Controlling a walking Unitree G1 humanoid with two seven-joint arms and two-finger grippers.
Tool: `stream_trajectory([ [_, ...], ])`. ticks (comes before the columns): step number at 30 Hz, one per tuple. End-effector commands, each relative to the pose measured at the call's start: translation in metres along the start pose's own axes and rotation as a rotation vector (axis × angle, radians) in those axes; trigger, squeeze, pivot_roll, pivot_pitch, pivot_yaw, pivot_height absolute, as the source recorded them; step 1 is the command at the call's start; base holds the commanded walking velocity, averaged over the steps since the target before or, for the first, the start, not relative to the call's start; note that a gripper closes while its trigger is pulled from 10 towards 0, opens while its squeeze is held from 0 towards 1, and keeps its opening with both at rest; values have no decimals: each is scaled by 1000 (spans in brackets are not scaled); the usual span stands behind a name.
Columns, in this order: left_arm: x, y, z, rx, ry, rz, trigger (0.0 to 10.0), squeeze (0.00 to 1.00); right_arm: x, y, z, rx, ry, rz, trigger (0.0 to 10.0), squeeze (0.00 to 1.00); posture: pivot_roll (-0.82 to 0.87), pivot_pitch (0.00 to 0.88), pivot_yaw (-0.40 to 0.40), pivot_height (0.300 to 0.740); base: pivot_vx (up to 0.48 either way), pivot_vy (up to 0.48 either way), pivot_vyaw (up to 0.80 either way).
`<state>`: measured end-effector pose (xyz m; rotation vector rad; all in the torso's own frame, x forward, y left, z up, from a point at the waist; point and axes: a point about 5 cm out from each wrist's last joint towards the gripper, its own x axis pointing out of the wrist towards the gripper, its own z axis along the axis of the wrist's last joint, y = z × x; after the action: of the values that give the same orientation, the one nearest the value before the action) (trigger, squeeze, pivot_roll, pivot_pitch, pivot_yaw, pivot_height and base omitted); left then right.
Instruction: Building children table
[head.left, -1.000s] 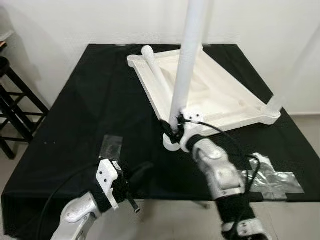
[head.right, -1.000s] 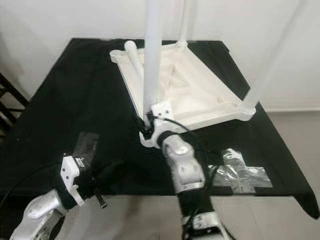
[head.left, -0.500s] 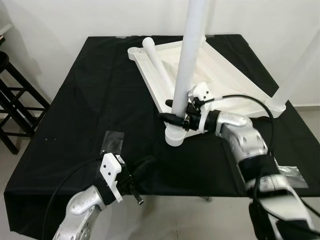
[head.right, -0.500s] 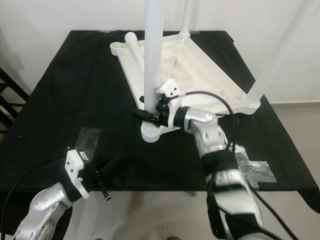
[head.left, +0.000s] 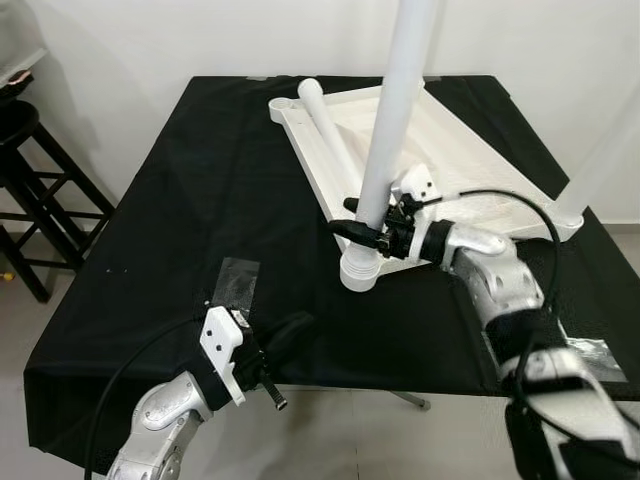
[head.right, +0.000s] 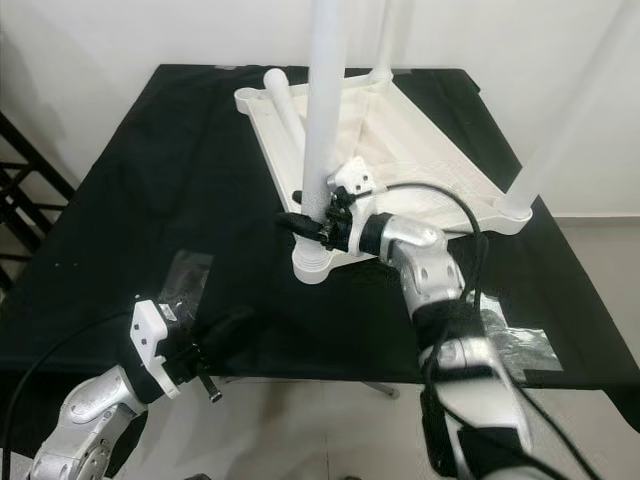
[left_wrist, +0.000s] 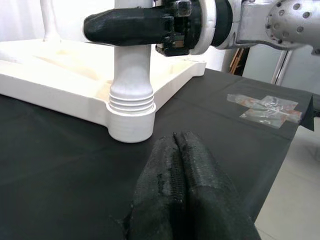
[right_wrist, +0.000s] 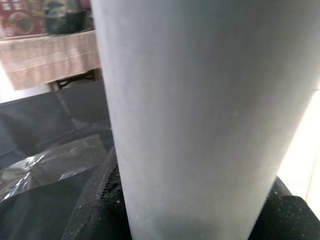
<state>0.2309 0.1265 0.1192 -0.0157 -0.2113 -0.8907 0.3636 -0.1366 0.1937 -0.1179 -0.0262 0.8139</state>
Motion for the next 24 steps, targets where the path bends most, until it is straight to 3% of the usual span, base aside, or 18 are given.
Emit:
stream_trajectory([
  [1,-3,-1,-1,-8,13,-8,10000,0,-7,-5,-20,29,82,-201,0,0,13,142,3,740,0,0,0],
  [2,-3,-1,-1,-8,13,-8,10000,0,-7,-5,-20,29,82,-201,0,0,13,142,3,740,0,0,0],
  [3,-4,-1,-1,-8,15,-11,10000,0,-11,9,-37,107,114,-433,0,0,11,145,6,740,0,0,0],
  [4,-4,-1,-1,-8,15,-11,10000,0,-11,9,-37,107,114,-433,0,0,11,145,6,740,0,0,0],
  [5,-4,-1,-1,-9,16,-12,10000,0,-15,29,-51,149,134,-542,0,0,17,150,11,740,0,0,0],
  [6,-4,-1,-1,-9,16,-12,10000,0,-15,29,-51,149,134,-542,0,0,17,150,11,740,0,0,0],
  [8,-3,0,-1,-8,20,-13,10000,0,-11,58,-64,189,165,-543,0,0,15,142,12,740,0,0,0],
  [13,-3,0,-2,-7,23,-15,10000,0,-6,62,-63,174,156,-507,0,0,16,138,8,740,0,0,0],
  [14,-3,1,-2,-5,23,-10,10000,0,3,51,-50,150,112,-501,10000,0,19,135,10,740,0,0,0],
  [17,-3,1,-2,-4,21,-2,10000,0,4,44,-37,158,79,-529,10000,0,20,135,9,740,0,0,0],
  [18,-3,1,-2,-5,21,-3,10000,0,5,43,-33,143,66,-510,10000,1000,21,133,6,740,0,0,0],
  [20,-3,1,-2,-5,21,-3,10000,0,5,43,-33,143,66,-510,10000,1000,21,133,6,740,0,0,0],
  [21,-2,0,-3,-6,22,-7,10000,0,10,37,-16,114,-4,-389,10000,1000,18,130,6,740,0,0,0],
  [23,-1,0,-3,-7,22,-9,10000,0,12,36,-8,110,-35,-321,10000,1000,18,130,6,740,0,0,0],
  [24,-1,0,-3,-8,22,-10,10000,0,13,34,0,85,-58,-218,10000,0,16,127,5,740,0,0,0],
])
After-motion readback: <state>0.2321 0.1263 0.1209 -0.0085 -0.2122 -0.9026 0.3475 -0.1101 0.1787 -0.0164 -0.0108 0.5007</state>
